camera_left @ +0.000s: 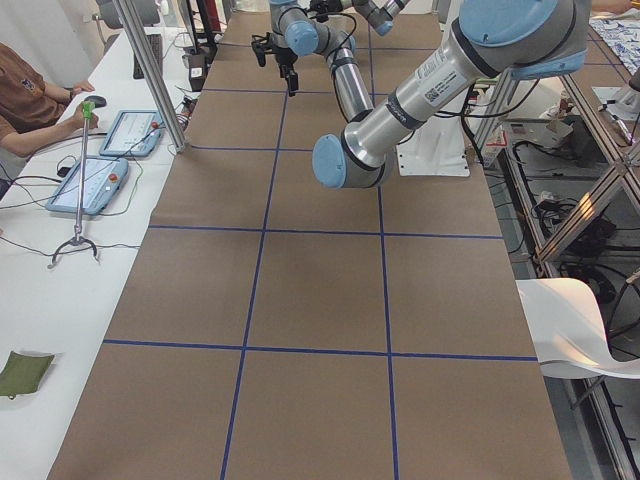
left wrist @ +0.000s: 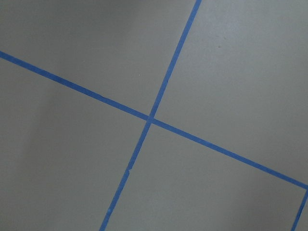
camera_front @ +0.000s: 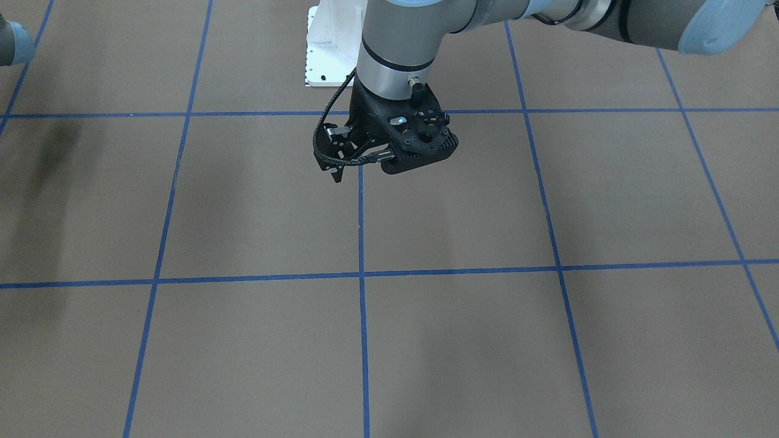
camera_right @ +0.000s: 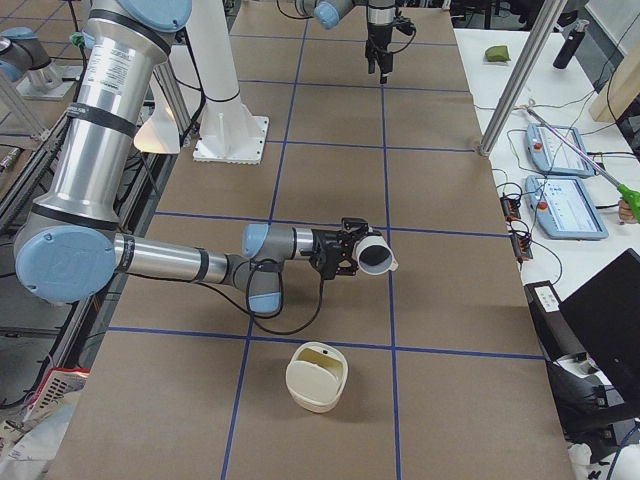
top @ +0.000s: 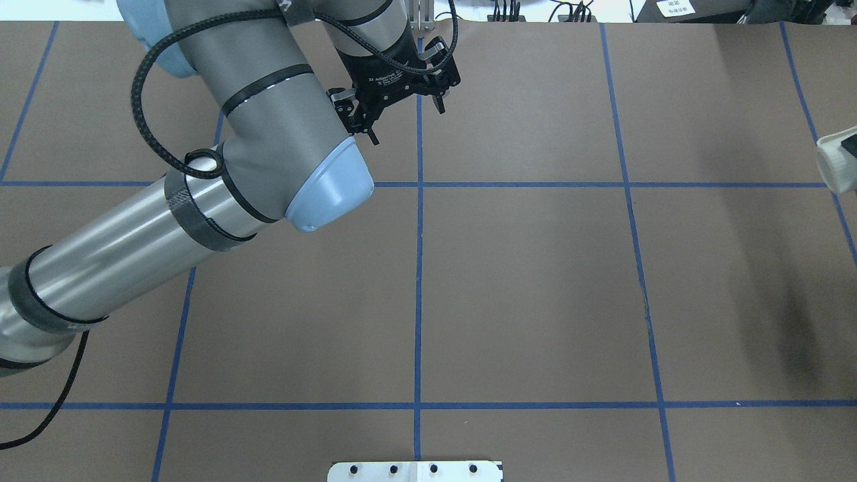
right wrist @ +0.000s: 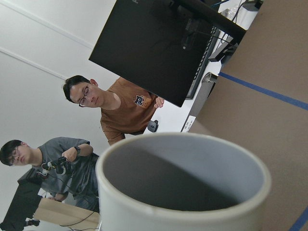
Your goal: Left arm hands cup to right arm to dump lemon
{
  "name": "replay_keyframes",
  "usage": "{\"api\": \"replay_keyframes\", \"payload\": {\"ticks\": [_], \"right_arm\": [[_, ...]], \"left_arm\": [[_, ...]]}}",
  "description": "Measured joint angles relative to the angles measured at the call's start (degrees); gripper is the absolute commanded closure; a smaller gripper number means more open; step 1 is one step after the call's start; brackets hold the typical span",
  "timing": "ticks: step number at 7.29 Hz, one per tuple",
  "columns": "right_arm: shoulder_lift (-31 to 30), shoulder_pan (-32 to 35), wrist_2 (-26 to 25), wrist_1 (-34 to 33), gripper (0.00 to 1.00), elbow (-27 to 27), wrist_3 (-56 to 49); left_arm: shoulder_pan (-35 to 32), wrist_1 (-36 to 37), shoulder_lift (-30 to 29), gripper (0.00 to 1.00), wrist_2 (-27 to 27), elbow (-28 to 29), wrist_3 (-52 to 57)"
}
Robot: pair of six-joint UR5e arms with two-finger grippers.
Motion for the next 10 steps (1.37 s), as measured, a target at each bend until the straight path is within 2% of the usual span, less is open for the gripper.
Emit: {"api": "replay_keyframes", "payload": {"ticks": [3,4,6,7,9,10], "right_arm": [[14.27,-2.47,-0.85,-15.44,0.56,0.08,-19.66],[19.00,-4.96,-2.88,-20.81,0.56,-0.03,-24.79],[31.53,-14.31,-14.56,-36.55,0.55,-0.60,-30.06],[36.85,-18.37,-20.10,-44.40,0.55,-0.80,-30.72],[42.81,-24.35,-29.01,-54.19,0.54,-1.82,-31.07],[45.08,-26.50,-32.60,-56.77,0.54,-3.56,-31.06]], "left_arm": [[-1.47,0.98,-0.30,0.00,0.10,2.23,1.83],[-1.60,1.01,-0.51,0.00,0.16,2.42,1.87],[-1.57,1.11,-1.93,0.00,0.23,4.03,1.89],[-1.49,1.26,-3.77,0.00,0.19,6.85,2.12],[-1.32,4.30,-8.58,0.00,-0.06,12.12,4.38],[-1.13,6.96,-10.55,0.00,-0.17,13.31,6.24]]}}
